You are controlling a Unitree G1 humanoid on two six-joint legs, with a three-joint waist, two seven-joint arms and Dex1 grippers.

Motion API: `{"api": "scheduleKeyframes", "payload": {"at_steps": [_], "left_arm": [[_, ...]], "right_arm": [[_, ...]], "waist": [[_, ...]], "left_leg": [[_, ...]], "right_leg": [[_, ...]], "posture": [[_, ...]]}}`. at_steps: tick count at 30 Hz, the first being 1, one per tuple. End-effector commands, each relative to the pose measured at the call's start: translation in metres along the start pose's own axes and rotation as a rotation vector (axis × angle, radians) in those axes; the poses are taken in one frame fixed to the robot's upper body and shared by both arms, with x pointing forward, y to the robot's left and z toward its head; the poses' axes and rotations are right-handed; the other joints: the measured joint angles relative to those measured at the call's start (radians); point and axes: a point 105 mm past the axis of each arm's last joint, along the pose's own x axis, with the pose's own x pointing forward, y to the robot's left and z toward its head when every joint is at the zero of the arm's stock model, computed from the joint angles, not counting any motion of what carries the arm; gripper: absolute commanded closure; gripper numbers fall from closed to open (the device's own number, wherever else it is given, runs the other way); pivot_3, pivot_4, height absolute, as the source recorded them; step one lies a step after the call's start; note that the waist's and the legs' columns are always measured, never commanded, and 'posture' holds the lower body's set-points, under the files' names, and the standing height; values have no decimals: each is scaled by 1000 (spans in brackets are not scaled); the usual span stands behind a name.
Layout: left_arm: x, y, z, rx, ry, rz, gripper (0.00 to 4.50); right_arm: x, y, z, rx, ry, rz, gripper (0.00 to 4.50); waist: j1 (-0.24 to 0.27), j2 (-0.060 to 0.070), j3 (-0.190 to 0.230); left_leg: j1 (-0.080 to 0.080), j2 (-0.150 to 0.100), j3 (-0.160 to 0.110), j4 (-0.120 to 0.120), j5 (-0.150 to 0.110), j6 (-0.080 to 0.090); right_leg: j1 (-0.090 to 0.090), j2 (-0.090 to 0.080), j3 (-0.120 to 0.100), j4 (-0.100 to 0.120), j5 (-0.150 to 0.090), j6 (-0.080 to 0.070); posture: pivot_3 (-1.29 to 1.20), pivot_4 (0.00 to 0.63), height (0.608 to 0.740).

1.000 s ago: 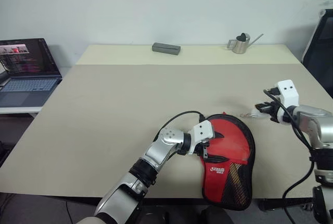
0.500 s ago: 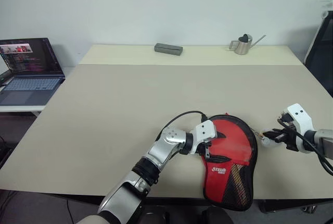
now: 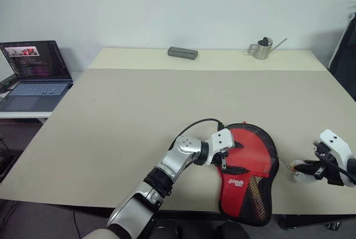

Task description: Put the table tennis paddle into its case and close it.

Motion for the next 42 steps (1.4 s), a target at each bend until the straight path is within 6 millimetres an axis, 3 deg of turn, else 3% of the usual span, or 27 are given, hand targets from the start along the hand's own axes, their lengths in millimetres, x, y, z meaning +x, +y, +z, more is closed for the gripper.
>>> {"api": "scheduleKeyframes", "payload": {"at_steps": [1,15,23,30,33,38,42], "left_arm": [[2,-5,-20,-33,75,-13,231],[6,-5,-17,-19,73,-23,231],[7,-4,-16,-13,72,-19,231],[7,-3,-16,-12,71,-9,231],[8,-2,-15,-10,69,-7,231],[7,2,-10,-10,48,6,231],[1,9,15,-48,-65,16,231]], "right_arm": [[-12,18,10,-80,-20,88,4421],[-22,58,-19,-170,105,272,4431],[-10,46,6,-159,-32,195,4432],[-20,43,7,-163,-39,236,2042],[-30,39,12,-142,-74,248,2042],[-38,2,44,-115,-224,83,2042],[-26,-23,65,-66,-291,-16,2042]], "waist": [[-1,0,0],[6,0,0],[0,-1,0],[1,-1,0],[-1,-1,0],[-5,-1,0],[-5,-2,1]], "left_leg": [[0,0,0,0,0,0],[1,-1,-1,-1,-3,4],[2,0,1,0,-3,4],[3,0,1,0,-3,4],[3,0,1,0,-3,4],[4,0,3,1,-3,5],[4,0,3,1,-3,5]], "right_leg": [[0,0,0,0,0,0],[7,-1,-2,-12,1,3],[8,-1,0,-12,1,4],[8,-1,0,-12,1,5],[8,0,0,-11,1,5],[9,0,3,-12,3,7],[8,0,3,-11,4,7]], "posture": [[0,150,740],[0,150,740],[0,150,740],[0,150,740],[0,150,740],[0,150,740],[0,150,740]]}}
